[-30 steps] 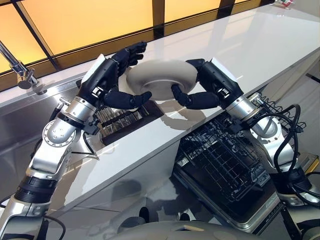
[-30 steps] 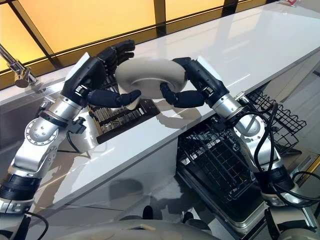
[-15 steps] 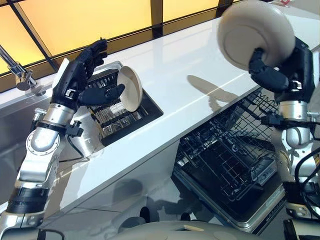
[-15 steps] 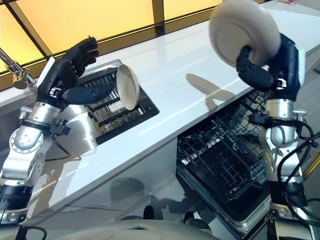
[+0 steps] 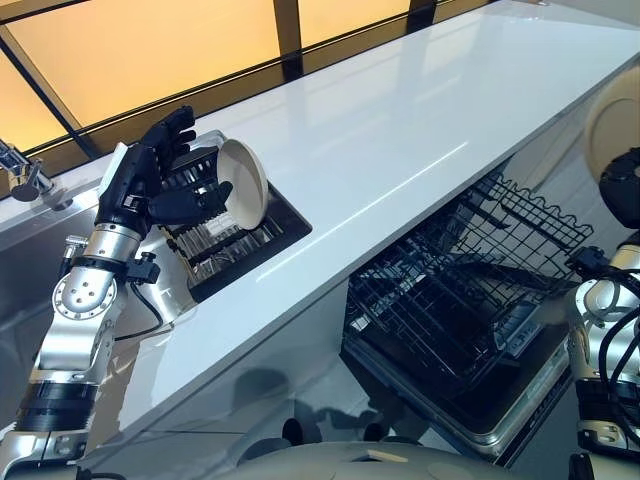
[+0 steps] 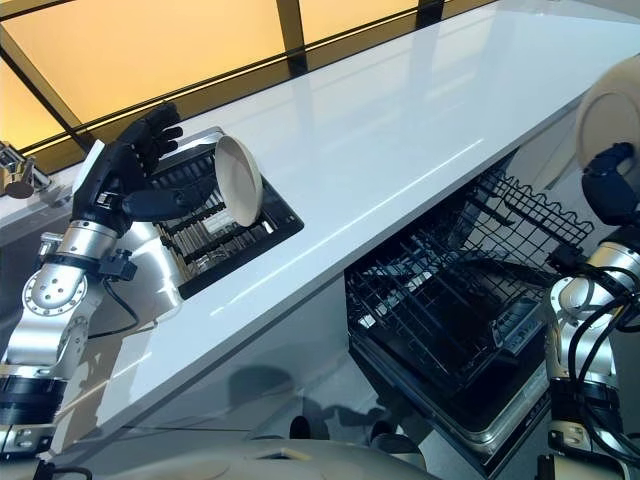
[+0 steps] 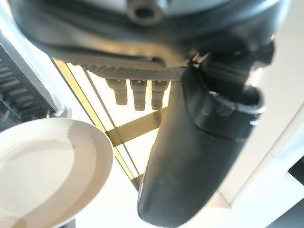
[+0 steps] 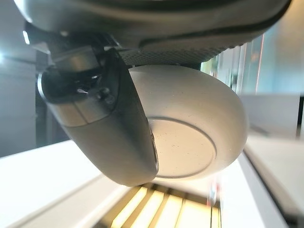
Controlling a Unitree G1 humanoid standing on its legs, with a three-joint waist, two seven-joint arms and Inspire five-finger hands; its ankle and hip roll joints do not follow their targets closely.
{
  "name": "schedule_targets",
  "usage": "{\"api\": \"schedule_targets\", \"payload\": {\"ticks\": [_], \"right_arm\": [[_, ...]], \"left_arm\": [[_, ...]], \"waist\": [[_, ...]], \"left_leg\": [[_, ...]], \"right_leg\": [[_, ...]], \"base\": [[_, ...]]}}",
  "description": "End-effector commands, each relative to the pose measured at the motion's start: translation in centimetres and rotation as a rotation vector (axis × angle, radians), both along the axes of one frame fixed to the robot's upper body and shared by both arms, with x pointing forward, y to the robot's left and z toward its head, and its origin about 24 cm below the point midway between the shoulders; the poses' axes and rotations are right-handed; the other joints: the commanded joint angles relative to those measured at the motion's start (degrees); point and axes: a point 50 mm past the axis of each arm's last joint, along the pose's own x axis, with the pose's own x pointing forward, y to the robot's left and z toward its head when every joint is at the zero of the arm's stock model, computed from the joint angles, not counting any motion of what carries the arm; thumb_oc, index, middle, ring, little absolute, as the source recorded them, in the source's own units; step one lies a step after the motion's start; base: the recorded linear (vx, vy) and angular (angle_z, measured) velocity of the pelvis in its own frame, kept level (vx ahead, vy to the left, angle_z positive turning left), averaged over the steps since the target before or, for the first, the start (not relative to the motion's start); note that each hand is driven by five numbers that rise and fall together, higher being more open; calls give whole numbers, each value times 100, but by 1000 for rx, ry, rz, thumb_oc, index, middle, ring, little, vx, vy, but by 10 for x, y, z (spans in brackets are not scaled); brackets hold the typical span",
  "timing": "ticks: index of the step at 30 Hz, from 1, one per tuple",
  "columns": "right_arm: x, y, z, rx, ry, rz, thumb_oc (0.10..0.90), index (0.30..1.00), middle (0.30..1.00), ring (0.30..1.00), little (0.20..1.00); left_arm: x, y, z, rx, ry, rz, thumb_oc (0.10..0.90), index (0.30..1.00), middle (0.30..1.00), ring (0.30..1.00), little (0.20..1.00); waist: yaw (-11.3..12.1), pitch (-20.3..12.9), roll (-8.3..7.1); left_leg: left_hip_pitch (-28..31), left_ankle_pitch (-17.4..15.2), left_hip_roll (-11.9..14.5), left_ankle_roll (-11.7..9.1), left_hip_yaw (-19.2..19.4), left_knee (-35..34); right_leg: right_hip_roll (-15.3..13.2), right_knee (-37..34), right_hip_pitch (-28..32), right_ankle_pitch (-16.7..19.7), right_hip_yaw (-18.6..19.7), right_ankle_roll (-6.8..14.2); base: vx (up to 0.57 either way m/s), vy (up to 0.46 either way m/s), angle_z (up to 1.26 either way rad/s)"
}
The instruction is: Pick up plates and place into dishwasher.
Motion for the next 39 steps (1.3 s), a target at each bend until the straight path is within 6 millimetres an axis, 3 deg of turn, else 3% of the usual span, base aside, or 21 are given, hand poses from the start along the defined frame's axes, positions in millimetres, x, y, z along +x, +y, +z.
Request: {"api": "schedule_targets", "payload": {"ticks": [1,16,26,35,39], "right_arm": [[-4,-11,55,-207,-134,-65,100,300,300,300,200],[5,-33,12,-249,259,-16,100,300,300,300,200],[10,-47,11,-315,432,-23,100,300,300,300,200],[18,-46,14,-345,475,-14,100,300,300,300,200],[23,-44,16,-368,498,11,100,300,300,300,200]], "left_arm": [[3,17,46,51,-216,73,800,900,900,900,900],[-1,42,37,51,-216,264,800,900,900,900,900],[-6,58,30,50,-214,393,800,900,900,900,900],[-3,60,21,70,-180,392,800,900,900,900,900],[-2,54,22,190,-201,380,800,900,900,900,900]], "waist": [[4,-339,-40],[31,-112,-5],[137,195,37],[183,407,122],[179,461,142]], "left_leg": [[244,-720,-291,234,155,23],[109,-668,-222,122,146,204],[-223,-598,-138,-27,74,511],[-456,-594,-117,-80,-34,772],[-490,-592,-128,-92,-72,821]], "right_leg": [[371,393,1,-532,-75,53],[289,782,-121,-752,-306,-49],[187,1199,-314,-965,-581,-179],[72,1616,-536,-1125,-667,-248],[78,1644,-571,-1121,-629,-258]], "base": [[40,-47,-12],[50,-66,0],[29,-62,6],[31,-33,8],[38,-19,7]]}}
